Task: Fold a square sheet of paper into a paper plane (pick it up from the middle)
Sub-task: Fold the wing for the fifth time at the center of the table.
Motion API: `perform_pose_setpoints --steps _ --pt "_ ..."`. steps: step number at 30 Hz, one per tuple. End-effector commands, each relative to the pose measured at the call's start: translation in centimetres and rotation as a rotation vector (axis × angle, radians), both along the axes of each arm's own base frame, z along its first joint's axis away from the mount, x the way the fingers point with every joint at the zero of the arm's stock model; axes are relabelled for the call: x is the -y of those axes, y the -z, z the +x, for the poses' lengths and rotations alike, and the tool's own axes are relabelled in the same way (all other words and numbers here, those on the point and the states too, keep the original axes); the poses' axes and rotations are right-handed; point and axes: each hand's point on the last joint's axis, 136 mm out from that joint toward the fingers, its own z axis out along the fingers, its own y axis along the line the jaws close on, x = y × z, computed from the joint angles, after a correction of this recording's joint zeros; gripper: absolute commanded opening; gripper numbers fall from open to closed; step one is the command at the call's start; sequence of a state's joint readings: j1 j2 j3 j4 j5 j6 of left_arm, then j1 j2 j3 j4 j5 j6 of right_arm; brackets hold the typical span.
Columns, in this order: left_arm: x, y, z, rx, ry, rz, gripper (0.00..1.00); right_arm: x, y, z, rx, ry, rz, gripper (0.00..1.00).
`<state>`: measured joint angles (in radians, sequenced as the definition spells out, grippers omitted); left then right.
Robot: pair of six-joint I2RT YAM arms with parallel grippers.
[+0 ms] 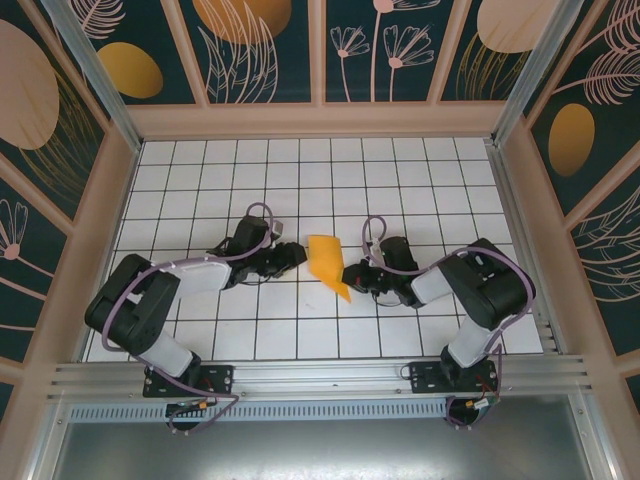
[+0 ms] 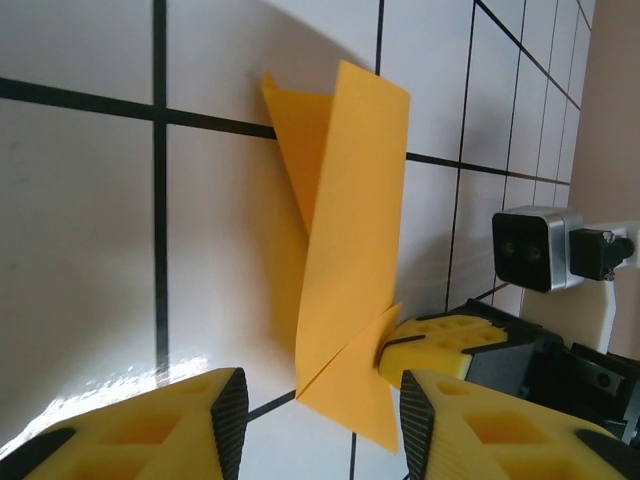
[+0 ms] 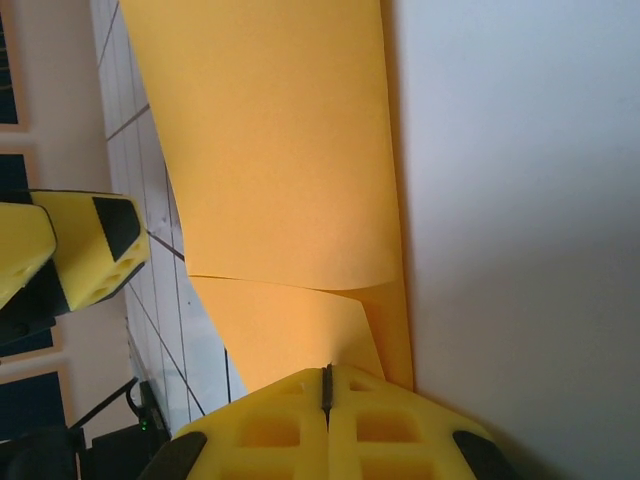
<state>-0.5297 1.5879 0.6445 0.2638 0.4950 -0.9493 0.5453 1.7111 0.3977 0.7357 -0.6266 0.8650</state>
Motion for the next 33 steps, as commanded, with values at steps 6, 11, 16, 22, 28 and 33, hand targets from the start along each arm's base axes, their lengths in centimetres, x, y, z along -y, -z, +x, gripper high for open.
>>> perform_pose_setpoints --steps 6,11,16,22,28,33 --pt "2.5 -0.8 1.0 -0.012 0.042 -0.105 0.47 0.4 1.9 -0.9 -0.063 0.010 -0.025 0.04" --pt "3.1 0.2 1.5 -0.051 0.043 -0.109 0.47 0.4 2.3 -1.0 -0.073 0.011 -0.032 0.04" --pt "3.4 0.8 1.8 -0.071 0.040 -0.107 0.47 0.5 2.6 -1.0 -0.074 0.014 -0.039 0.04" --pt "3.3 1.4 2.1 -0.086 0.023 -0.091 0.48 0.5 2.7 -1.0 -0.077 0.016 -0.041 0.04" --pt "4.5 1.0 2.6 -0.102 0.049 -0.136 0.36 0.5 2.5 -0.8 -0.066 0.011 -0.043 0.05" --pt "4.1 1.7 2.7 -0.117 0.032 -0.090 0.14 -0.1 0.8 0.1 -0.015 0.005 -0.016 0.09"
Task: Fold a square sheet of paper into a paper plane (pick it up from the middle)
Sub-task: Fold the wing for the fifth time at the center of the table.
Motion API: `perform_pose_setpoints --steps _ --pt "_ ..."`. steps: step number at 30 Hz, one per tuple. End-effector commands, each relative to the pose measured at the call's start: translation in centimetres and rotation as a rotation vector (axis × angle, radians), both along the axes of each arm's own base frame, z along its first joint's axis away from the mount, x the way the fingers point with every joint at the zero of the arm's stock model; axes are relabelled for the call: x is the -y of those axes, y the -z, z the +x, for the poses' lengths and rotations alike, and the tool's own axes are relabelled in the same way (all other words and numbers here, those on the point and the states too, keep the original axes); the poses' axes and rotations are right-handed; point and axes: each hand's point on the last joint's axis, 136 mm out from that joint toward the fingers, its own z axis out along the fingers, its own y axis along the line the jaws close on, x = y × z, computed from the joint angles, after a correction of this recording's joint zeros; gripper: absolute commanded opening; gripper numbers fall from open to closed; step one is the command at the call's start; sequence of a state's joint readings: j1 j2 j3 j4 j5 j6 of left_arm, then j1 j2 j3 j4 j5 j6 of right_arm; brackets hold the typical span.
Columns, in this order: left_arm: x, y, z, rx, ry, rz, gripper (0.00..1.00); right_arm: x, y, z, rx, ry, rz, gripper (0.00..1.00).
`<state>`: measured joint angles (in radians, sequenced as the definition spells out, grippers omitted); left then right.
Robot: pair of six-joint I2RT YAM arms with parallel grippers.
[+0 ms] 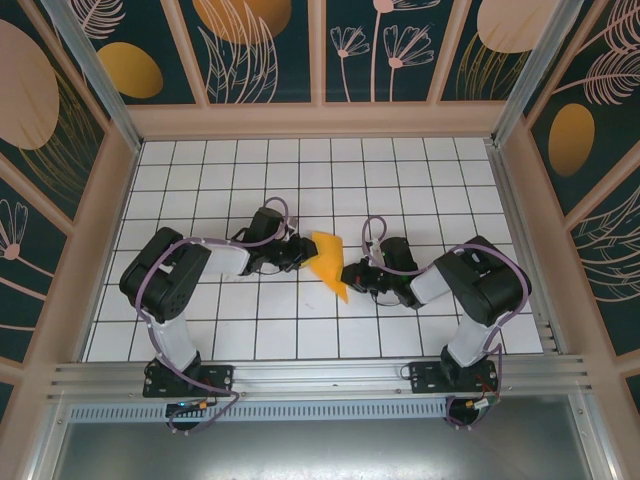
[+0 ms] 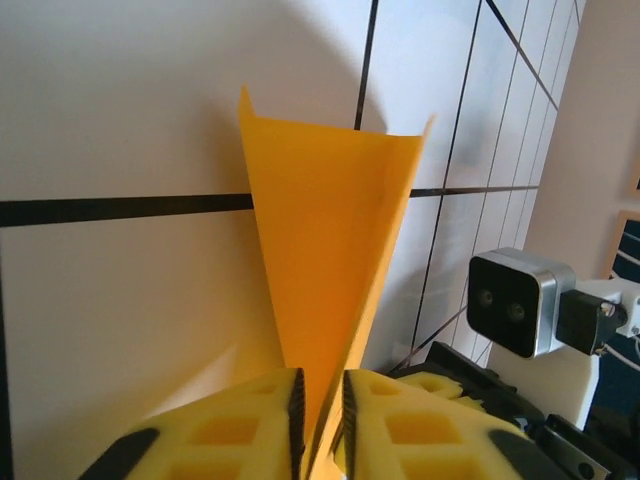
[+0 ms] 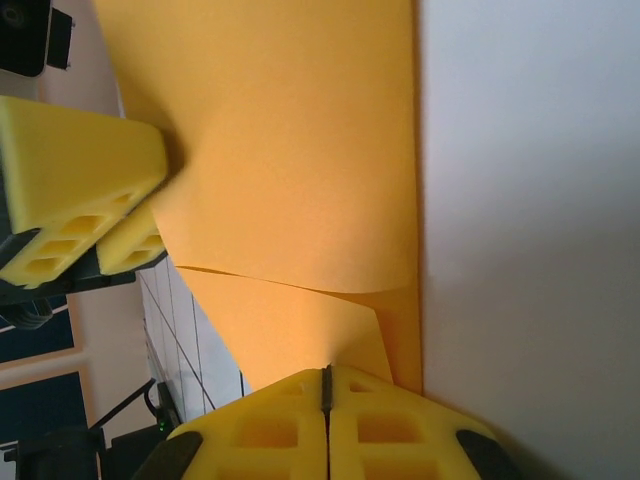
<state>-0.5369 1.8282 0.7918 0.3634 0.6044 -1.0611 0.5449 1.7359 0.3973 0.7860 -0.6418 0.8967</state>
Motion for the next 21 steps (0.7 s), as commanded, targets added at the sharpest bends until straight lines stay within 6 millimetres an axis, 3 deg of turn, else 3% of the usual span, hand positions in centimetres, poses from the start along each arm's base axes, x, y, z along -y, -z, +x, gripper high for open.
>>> perform_pose_setpoints --steps 1,4,7,8,13,15,18,21 --pt "0.4 -0.1 0.2 0.002 0.010 0.010 0.09 0.1 0.4 0.1 0.009 -0.001 -0.039 0.09" --pt "0.1 -0.5 0.3 0.006 -0.002 0.019 0.00 0.0 -1.3 0.9 0.072 0.002 -0.045 0.17" --pt "-0.3 -0.8 0.2 0.008 -0.017 0.038 0.00 0.5 -2.7 1.6 0.143 0.018 -0.099 0.23" --pt "-0.4 -1.1 0.3 0.011 -0.024 0.043 0.00 0.7 -3.3 1.8 0.176 0.028 -0.135 0.28" --pt "-0.5 -2.1 0.4 0.017 -0.040 0.038 0.00 2.2 -5.2 2.2 0.423 0.134 -0.422 0.33" --pt "-0.6 -2.2 0.4 0.014 -0.042 0.043 0.00 2.0 -6.1 1.6 0.598 0.137 -0.536 0.43" --pt "-0.6 -2.2 0.4 0.011 -0.043 0.041 0.00 0.0 -6.6 0.1 0.817 0.041 -0.667 0.44" --pt "-0.5 -2.3 0.4 0.013 -0.044 0.039 0.00 -1.8 -5.6 -0.5 0.924 -0.053 -0.792 0.42"
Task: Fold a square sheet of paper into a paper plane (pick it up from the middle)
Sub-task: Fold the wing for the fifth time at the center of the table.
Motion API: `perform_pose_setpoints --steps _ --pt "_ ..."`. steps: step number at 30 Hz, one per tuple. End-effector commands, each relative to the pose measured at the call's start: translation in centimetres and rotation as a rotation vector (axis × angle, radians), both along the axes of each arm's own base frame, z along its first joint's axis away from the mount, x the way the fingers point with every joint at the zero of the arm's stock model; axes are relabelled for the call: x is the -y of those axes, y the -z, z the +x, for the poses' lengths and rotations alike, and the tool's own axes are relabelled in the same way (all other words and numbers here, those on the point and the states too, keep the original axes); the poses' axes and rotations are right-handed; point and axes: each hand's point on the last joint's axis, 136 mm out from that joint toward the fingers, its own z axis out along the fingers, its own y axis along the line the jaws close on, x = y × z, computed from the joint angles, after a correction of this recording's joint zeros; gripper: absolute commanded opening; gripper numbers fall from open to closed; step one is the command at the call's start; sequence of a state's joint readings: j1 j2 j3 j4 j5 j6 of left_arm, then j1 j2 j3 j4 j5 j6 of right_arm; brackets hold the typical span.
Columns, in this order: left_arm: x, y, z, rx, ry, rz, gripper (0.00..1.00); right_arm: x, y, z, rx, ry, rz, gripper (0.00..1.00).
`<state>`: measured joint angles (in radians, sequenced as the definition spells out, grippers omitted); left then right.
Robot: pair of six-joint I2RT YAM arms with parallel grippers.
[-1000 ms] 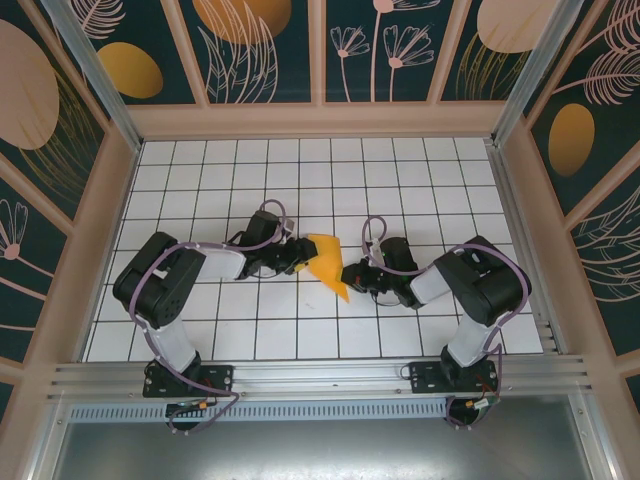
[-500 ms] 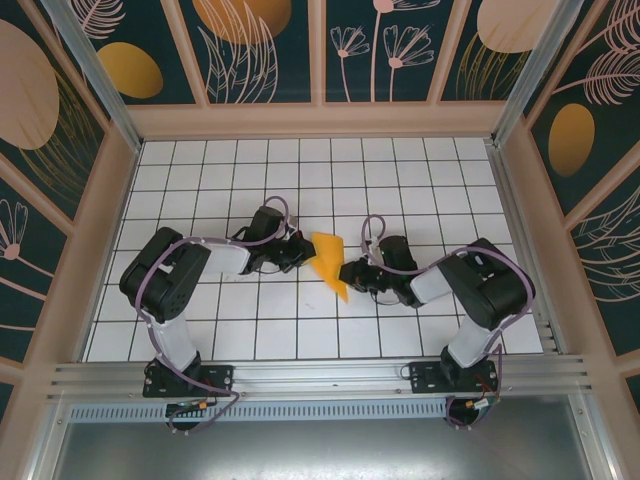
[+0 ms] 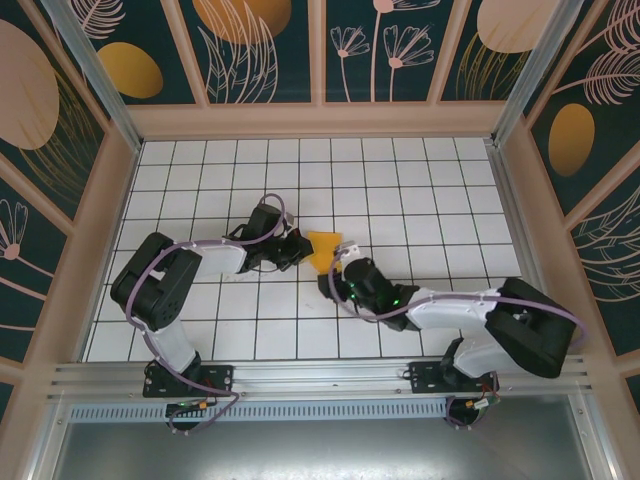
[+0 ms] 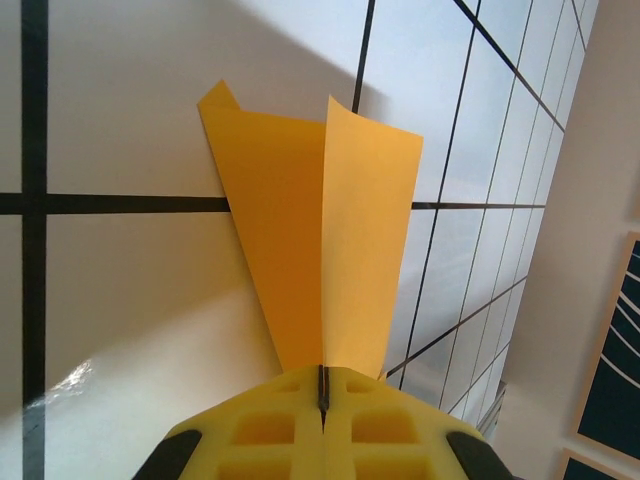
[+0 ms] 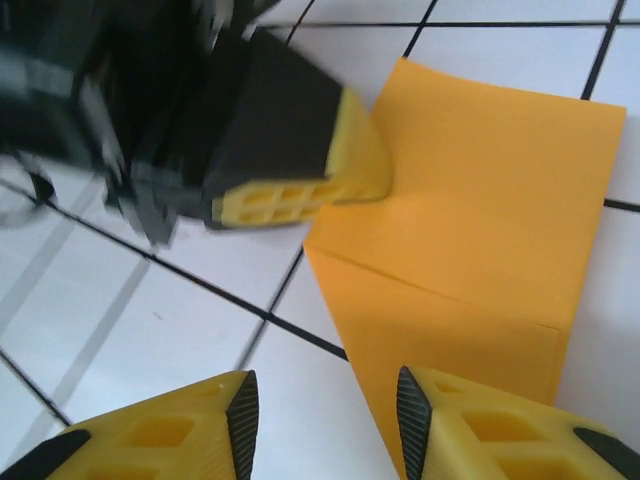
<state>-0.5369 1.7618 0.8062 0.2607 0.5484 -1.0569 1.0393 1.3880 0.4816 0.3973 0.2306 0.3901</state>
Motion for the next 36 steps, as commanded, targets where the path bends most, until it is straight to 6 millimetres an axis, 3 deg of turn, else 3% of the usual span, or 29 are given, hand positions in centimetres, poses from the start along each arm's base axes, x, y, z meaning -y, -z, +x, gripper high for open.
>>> perform_pose_setpoints --steps 1,10,18,25,33,36 --pt "0.3 -1.2 0.3 0.009 -0.004 -0.008 0.00 0.6 0.3 1.6 0.236 0.035 -0.277 0.42" --pt "0.5 -0.9 0.2 0.003 0.006 -0.009 0.00 -1.0 2.2 1.5 0.400 -0.005 -0.542 0.40" --pt "0.5 -0.9 0.2 0.003 0.007 -0.010 0.00 -0.9 4.0 1.5 0.413 -0.001 -0.625 0.27" --pt "0.5 -0.9 0.2 0.001 0.007 -0.009 0.00 -1.0 4.0 1.7 0.433 0.009 -0.646 0.20" --pt "0.3 -0.7 0.1 -0.003 0.004 -0.002 0.00 -0.6 4.1 1.9 0.439 0.039 -0.648 0.00" --pt "0.0 -1.0 0.1 0.007 -0.006 0.014 0.04 -0.7 3.8 1.8 0.424 0.043 -0.606 0.00"
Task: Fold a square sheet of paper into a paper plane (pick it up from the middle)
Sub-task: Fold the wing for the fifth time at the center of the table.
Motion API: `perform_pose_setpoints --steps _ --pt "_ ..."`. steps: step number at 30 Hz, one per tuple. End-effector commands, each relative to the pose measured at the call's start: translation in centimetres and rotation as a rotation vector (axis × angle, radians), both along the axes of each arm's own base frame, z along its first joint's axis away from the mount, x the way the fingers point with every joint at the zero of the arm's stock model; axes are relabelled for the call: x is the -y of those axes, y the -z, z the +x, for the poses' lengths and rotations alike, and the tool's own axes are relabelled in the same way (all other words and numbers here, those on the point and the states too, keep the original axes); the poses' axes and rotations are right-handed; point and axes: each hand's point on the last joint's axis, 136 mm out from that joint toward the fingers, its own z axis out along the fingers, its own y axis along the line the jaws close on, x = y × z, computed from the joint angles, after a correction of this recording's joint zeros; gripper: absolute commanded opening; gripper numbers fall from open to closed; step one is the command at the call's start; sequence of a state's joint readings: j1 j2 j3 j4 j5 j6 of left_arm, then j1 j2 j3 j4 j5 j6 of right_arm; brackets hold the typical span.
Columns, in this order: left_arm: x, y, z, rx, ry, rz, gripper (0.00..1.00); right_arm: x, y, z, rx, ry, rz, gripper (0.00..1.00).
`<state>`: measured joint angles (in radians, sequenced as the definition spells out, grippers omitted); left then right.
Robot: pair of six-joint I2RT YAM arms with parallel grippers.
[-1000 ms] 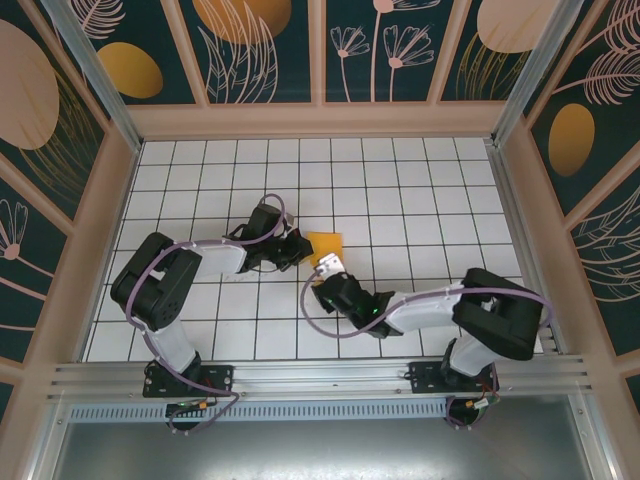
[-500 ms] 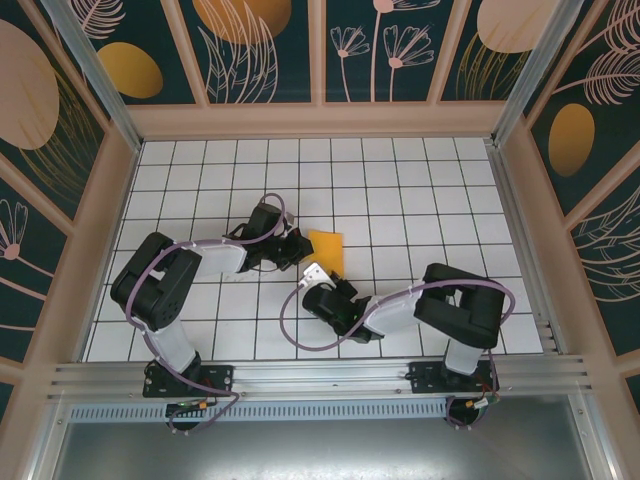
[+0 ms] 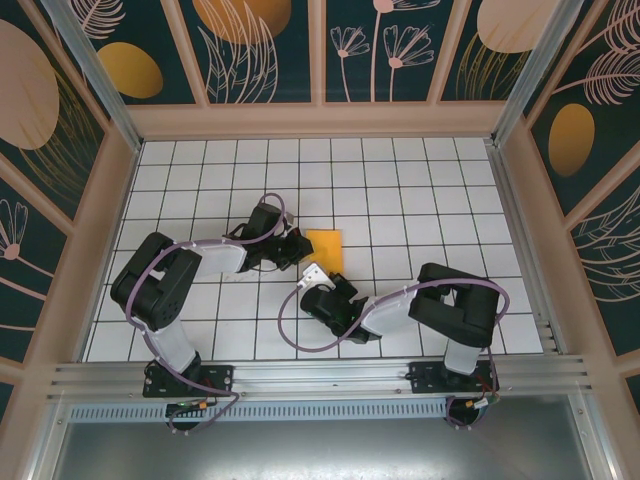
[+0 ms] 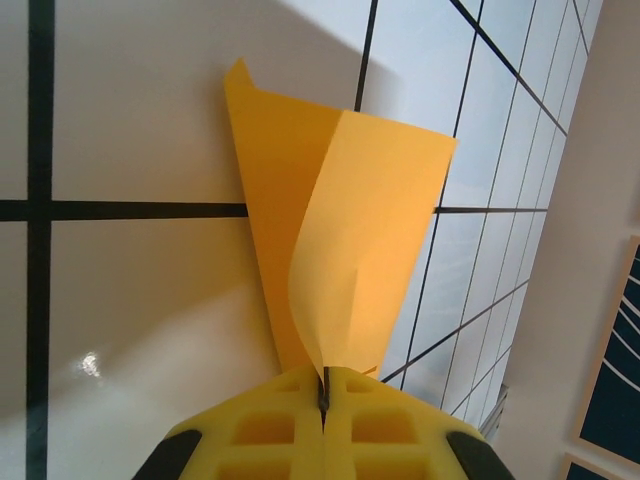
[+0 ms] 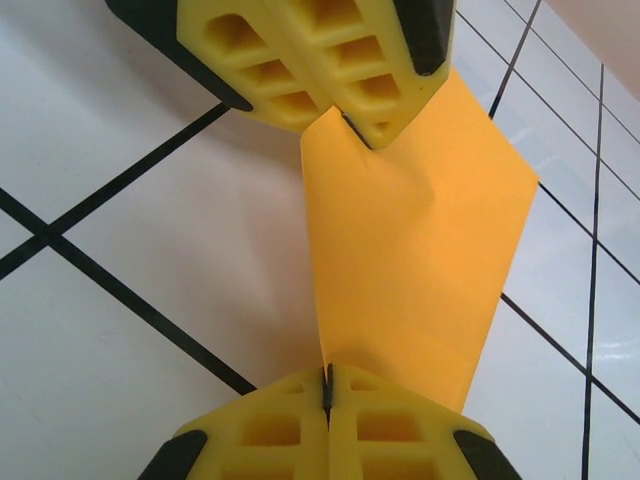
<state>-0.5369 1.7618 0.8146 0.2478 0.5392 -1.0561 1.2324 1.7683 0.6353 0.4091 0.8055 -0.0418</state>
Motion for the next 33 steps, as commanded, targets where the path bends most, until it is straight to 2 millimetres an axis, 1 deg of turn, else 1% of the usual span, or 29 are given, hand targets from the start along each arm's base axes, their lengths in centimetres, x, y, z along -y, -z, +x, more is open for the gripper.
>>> perform_pose_setpoints --steps 1,2,3,4,5,6,7,9,10,12,14,17,19,23,26,29,31,33 --pt "0.0 -1.0 0.0 0.012 -0.001 0.013 0.07 -0.6 -0.9 0.1 0.005 0.017 0.081 0.00" --pt "-0.2 -1.1 0.1 0.020 -0.006 0.025 0.08 -0.6 -1.0 0.1 -0.003 0.017 0.115 0.00" --pt "-0.6 -1.3 0.2 0.027 -0.016 0.042 0.12 -0.6 -1.4 0.0 -0.012 0.018 0.160 0.00" --pt "-0.9 -1.9 0.4 0.046 -0.026 0.054 0.18 -0.7 -1.6 -0.2 -0.028 0.008 0.202 0.00" --pt "-1.3 -2.3 0.5 0.061 -0.034 0.076 0.28 -0.8 -1.9 -0.3 -0.056 -0.006 0.255 0.00" --pt "-1.8 -2.6 0.6 0.072 -0.049 0.101 0.34 -1.0 -2.2 -0.5 -0.088 -0.022 0.319 0.00" --pt "-2.4 -2.8 0.7 0.085 -0.067 0.123 0.36 -1.3 -2.3 -0.8 -0.128 -0.051 0.376 0.00" --pt "-3.6 -3.6 0.9 0.114 -0.108 0.155 0.45 -1.7 -3.0 -1.2 -0.180 -0.088 0.487 0.00" --pt "-4.1 -4.1 0.9 0.132 -0.123 0.163 0.48 -2.0 -3.3 -1.6 -0.202 -0.120 0.529 0.00" --pt "-4.9 -4.5 0.7 0.151 -0.144 0.173 0.54 -2.2 -3.6 -1.6 -0.215 -0.135 0.551 0.00" --pt "-5.1 -4.1 0.4 0.133 -0.151 0.170 0.60 -2.5 -3.4 -1.7 -0.215 -0.152 0.536 0.00" --pt "-4.3 -3.3 -0.2 0.091 -0.125 0.120 0.66 -2.8 -2.8 -1.3 -0.215 -0.150 0.494 0.00" --pt "-3.8 -2.9 -0.2 0.076 -0.111 0.100 0.67 -2.8 -2.4 -1.2 -0.218 -0.140 0.479 0.00" --pt "-3.4 -2.4 0.2 0.061 -0.104 0.103 0.67 -3.0 -2.5 -1.4 -0.229 -0.148 0.501 0.00" --pt "-3.5 -1.3 0.1 0.018 -0.104 0.129 0.67 -2.8 -2.1 -1.3 -0.228 -0.137 0.488 0.00" --pt "-3.4 -0.4 -0.2 -0.020 -0.102 0.136 0.62 -2.7 -1.9 -1.4 -0.227 -0.136 0.477 0.00" --pt "-3.3 -0.3 -0.2 -0.026 -0.099 0.130 0.55 -2.8 -1.7 -1.4 -0.229 -0.138 0.464 0.00" --pt "-3.4 -0.3 -0.1 -0.024 -0.102 0.135 0.46 -3.0 -1.6 -1.5 -0.227 -0.145 0.449 0.00"
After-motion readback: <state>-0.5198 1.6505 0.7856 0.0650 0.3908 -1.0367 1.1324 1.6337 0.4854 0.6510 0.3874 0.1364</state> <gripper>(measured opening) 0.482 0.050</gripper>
